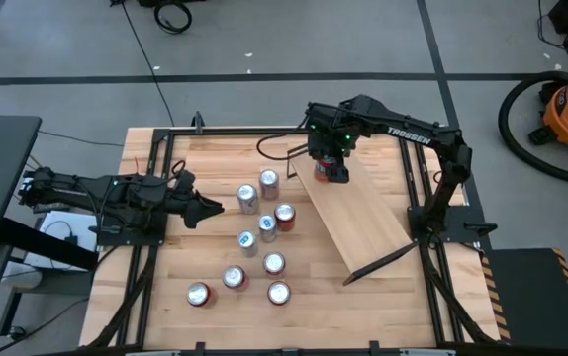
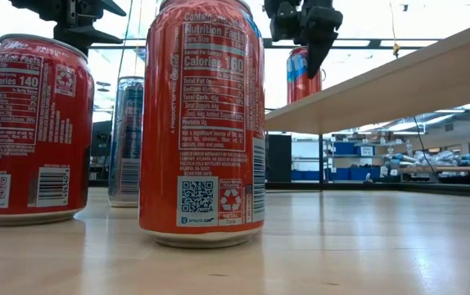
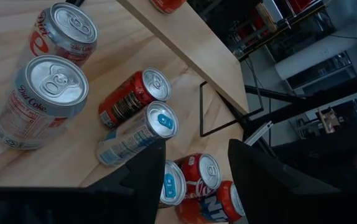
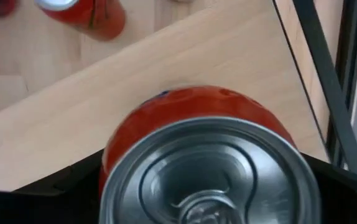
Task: Place canned beverage on shelf
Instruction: Put the top orange soda can on the shelf
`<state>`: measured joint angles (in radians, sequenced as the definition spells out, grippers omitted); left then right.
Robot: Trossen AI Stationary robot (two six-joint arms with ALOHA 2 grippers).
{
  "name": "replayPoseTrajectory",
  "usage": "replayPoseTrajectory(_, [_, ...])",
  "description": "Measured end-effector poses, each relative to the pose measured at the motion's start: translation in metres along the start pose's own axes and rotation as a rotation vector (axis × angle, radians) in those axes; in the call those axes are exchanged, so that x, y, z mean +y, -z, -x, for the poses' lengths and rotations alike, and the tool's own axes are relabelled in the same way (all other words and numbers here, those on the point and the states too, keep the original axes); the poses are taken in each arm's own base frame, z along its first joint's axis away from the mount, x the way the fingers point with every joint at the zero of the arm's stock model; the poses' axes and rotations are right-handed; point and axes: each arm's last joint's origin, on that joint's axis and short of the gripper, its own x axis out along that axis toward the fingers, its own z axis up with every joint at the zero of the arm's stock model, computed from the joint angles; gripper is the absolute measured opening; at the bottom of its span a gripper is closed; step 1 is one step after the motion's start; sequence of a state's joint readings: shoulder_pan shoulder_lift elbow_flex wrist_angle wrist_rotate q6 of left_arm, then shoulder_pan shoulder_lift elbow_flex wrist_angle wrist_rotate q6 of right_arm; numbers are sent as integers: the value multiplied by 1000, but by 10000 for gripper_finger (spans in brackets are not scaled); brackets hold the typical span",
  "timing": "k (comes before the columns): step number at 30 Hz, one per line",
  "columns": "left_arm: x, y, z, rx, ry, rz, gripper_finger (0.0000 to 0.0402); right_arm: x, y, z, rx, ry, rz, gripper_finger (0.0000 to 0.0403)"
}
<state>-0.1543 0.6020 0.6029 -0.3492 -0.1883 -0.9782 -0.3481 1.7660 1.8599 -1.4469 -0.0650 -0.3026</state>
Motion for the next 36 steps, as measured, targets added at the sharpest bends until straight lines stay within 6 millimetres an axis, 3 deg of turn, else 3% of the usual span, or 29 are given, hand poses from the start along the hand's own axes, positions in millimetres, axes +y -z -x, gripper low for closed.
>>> replayPoseTrajectory(8, [0, 0, 0, 0, 0, 6, 185, 0, 6, 14, 67, 106, -100, 392])
replayPoseTrajectory(17, [0, 0, 0, 0, 0, 5, 185, -4, 8, 15, 104, 205, -64, 392])
replayPoseTrajectory(25, [0, 0, 0, 0, 0, 2, 185, -15, 12, 16, 117, 261, -131, 392])
replayPoseTrajectory(32, [0, 0, 0, 0, 0, 8, 185, 0, 10, 17, 99, 209, -240, 392])
replayPoseTrajectory(36, [0, 0, 0, 1, 1, 32, 185, 10, 9, 29, 43, 249, -339, 392])
